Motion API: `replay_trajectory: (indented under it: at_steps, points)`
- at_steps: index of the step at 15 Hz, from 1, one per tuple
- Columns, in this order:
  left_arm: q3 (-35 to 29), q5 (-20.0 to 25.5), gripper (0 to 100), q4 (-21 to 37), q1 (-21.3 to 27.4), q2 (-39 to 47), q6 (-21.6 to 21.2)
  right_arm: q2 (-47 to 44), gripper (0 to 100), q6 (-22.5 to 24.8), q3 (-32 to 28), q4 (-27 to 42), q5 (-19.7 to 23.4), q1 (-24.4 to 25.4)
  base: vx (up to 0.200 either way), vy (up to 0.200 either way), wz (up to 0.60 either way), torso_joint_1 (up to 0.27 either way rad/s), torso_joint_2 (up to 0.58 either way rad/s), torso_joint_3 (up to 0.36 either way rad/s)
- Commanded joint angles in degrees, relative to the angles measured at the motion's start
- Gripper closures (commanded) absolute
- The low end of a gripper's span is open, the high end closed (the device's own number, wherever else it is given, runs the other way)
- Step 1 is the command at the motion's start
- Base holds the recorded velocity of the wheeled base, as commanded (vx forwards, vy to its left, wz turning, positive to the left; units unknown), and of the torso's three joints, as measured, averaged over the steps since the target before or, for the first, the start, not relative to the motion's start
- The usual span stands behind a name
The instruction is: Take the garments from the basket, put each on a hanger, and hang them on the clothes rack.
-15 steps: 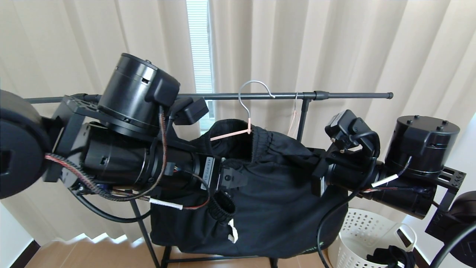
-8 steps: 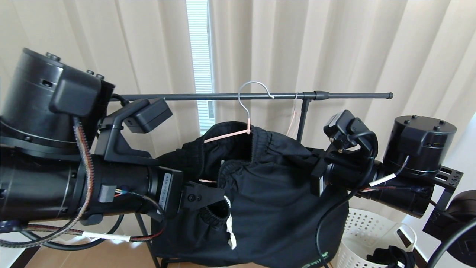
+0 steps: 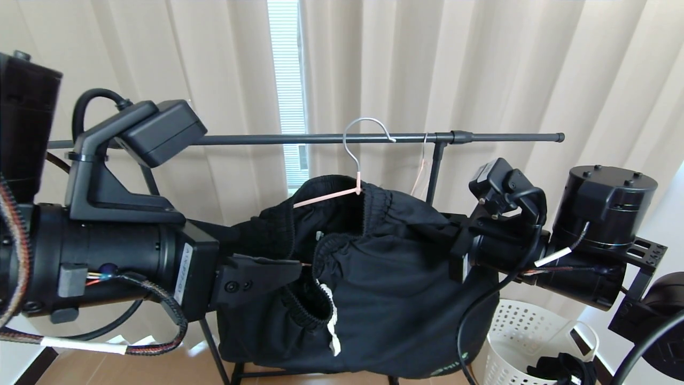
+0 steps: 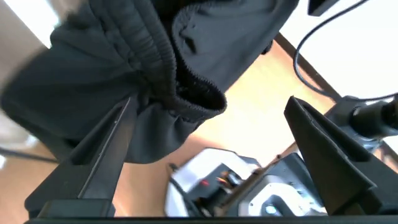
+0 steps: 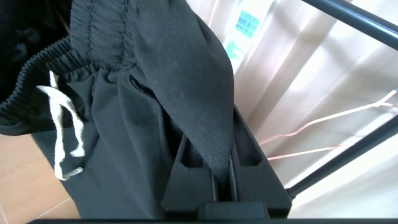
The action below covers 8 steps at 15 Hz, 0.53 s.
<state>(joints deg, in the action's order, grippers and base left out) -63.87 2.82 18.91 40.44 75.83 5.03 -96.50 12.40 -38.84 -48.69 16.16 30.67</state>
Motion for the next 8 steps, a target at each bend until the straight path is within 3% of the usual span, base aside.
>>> replay_trajectory:
  at_steps: [1,3,5,6,8]
  points:
    - [-0.56,0.17,0,-0.19,-3.61,-0.85,-3.72,-0.18,100,0.08,0.26,0.09,1.33,-0.88,0.0,0.0,0.0,0.0,0.0,0.0]
    - [-0.29,0.88,0,-0.27,-9.06,-0.33,-12.33,-0.27,100,0.08,0.26,0.09,1.59,-1.05,0.0,0.0,0.0,0.0,0.0,0.0]
    - [-0.38,10.46,0,-3.53,-17.58,3.45,-22.96,-0.88,100,0.08,0.52,0.09,2.56,-1.05,0.0,0.0,0.0,0.0,0.0,0.0]
    - [-0.21,15.82,0,-6.34,-20.57,5.3,-26.3,-1.32,100,0.17,0.61,0.0,2.73,-1.14,0.0,0.0,0.0,0.0,0.0,0.0]
    - [-0.03,21.79,0,-7.92,-23.56,7.14,-31.4,-1.23,100,0.35,0.78,0.09,2.56,-1.14,0.0,0.0,0.0,0.0,0.0,0.0]
